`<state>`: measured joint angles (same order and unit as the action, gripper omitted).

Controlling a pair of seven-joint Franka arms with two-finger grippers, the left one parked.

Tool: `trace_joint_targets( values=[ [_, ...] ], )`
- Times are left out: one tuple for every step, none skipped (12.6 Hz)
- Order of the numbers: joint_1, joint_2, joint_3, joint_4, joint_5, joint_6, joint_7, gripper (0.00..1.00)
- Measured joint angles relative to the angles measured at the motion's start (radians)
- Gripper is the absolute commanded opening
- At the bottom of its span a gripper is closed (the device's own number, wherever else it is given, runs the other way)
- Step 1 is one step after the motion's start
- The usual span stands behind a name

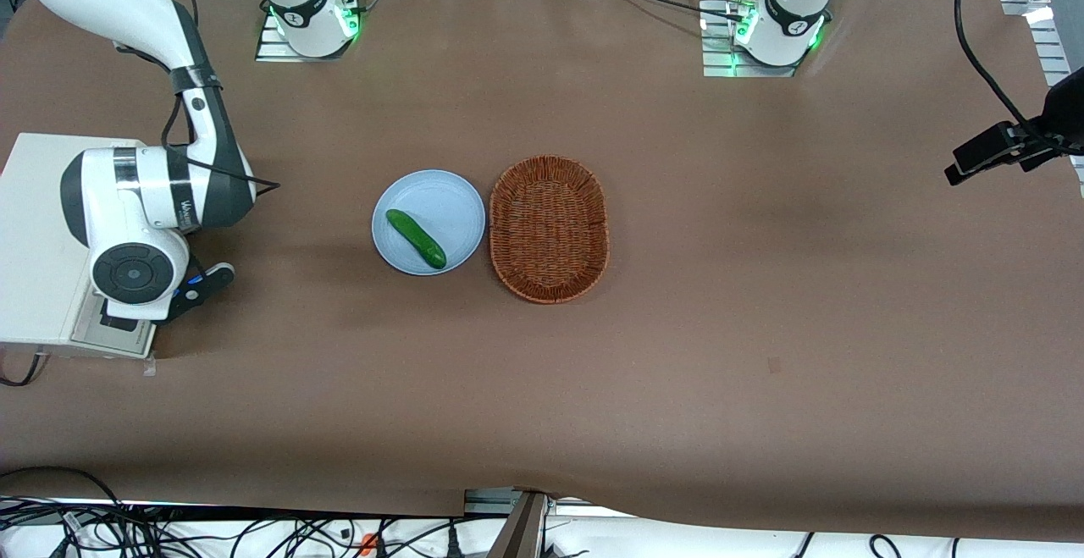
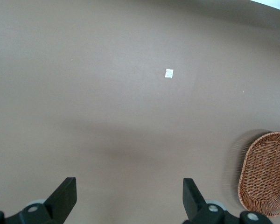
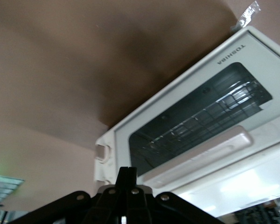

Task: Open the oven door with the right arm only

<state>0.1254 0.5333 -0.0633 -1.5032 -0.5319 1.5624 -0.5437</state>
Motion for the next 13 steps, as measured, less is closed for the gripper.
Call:
trace_joint_targets(
  values=[
    [-0.007, 0.000, 0.000, 0.001, -0.025, 0.006, -0.040, 0.00],
    [-0.014, 0.000, -0.002, 0.002, -0.037, 0.010, -0.068, 0.00],
    [-0.025, 0.000, -0.002, 0.003, -0.043, 0.011, -0.093, 0.00],
    [-0.038, 0.000, -0.003, 0.003, -0.044, 0.013, -0.114, 0.00],
    [-0.054, 0.000, -0.003, 0.002, -0.045, 0.022, -0.137, 0.00],
    [-0.072, 0.001, -0.004, -0.002, -0.045, 0.035, -0.158, 0.00],
    [-0.086, 0.005, -0.004, -0.006, -0.045, 0.045, -0.174, 0.00],
    [-0.096, 0.009, -0.004, -0.009, -0.045, 0.051, -0.180, 0.00],
    [-0.099, 0.013, -0.004, -0.010, -0.045, 0.056, -0.181, 0.00],
    [-0.100, 0.016, -0.004, -0.010, -0.045, 0.062, -0.182, 0.00],
    [-0.100, 0.018, -0.004, -0.010, -0.045, 0.069, -0.182, 0.00],
    [-0.100, 0.020, -0.004, -0.010, -0.045, 0.074, -0.182, 0.00],
    [-0.100, 0.022, -0.004, -0.010, -0.045, 0.077, -0.182, 0.00]
  ],
)
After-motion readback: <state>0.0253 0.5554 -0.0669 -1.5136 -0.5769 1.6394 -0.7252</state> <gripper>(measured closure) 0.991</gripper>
